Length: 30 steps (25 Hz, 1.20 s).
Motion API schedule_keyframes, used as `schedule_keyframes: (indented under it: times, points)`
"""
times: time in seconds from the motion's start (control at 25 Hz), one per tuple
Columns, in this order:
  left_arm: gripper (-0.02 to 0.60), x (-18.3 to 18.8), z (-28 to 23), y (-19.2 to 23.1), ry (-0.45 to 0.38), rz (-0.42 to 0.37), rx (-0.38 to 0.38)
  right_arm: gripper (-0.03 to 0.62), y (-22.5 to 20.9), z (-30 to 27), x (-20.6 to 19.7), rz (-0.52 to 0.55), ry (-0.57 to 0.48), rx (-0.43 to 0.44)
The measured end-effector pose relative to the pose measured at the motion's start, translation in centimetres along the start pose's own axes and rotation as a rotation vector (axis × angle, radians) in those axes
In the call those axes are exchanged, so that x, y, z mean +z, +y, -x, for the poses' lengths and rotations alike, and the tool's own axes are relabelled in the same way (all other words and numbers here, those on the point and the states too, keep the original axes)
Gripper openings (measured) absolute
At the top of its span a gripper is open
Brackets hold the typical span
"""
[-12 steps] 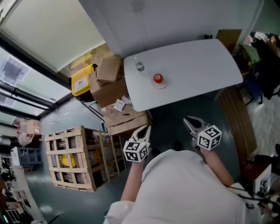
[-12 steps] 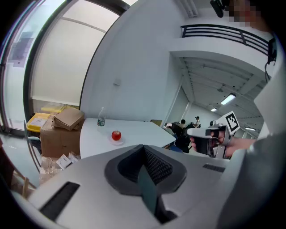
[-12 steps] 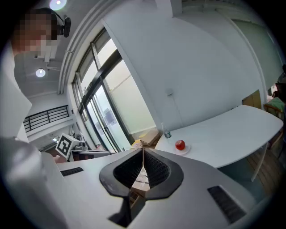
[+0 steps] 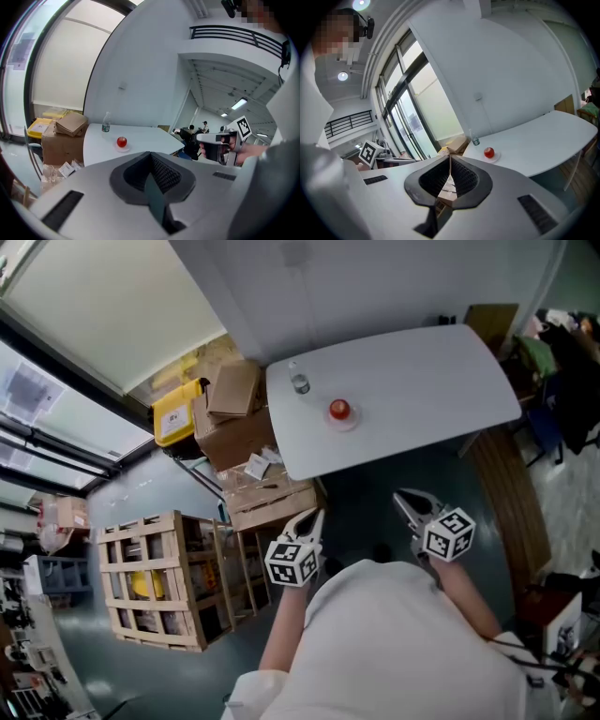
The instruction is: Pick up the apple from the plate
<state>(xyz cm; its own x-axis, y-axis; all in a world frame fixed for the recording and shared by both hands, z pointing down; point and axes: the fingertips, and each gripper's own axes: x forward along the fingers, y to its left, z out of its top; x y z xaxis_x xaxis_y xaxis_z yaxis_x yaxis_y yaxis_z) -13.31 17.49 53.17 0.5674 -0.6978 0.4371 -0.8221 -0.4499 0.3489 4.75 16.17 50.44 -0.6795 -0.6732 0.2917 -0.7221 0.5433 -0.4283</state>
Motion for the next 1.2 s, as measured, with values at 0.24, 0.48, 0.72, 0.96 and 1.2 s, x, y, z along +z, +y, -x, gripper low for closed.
schedule_keyframes:
  times: [0.24,0.48,0.72,0.96,1.2]
  points:
    - [0.002,-0.3,-0.1,-0.2,0.007,0.007,0.010,0.037,0.1,0.1,-0.3,-0.016,0.022,0.028]
    - [0.002,-0.5,-0.5,-0.8,0.011,0.011,0.031,0.038,-0.9,0.5,-0.5,-0.004,0.047,0.033]
    - [0.002,-0.9,-1.4,-2.2,0.015,0.014,0.057,0.038,-2.7,1.8,-0.9,-0.011,0.064,0.055]
    - [0.002,-1.4,-2.5,-3.9,0.015,0.005,0.089,0.038,-4.7,3.2,-1.2,-0.020,0.088,0.075]
    - [0.002,-2.1,-3.3,-5.2,0.006,0.029,0.125,0.038,-6.8,4.5,-1.5,-0.016,0.109,0.094]
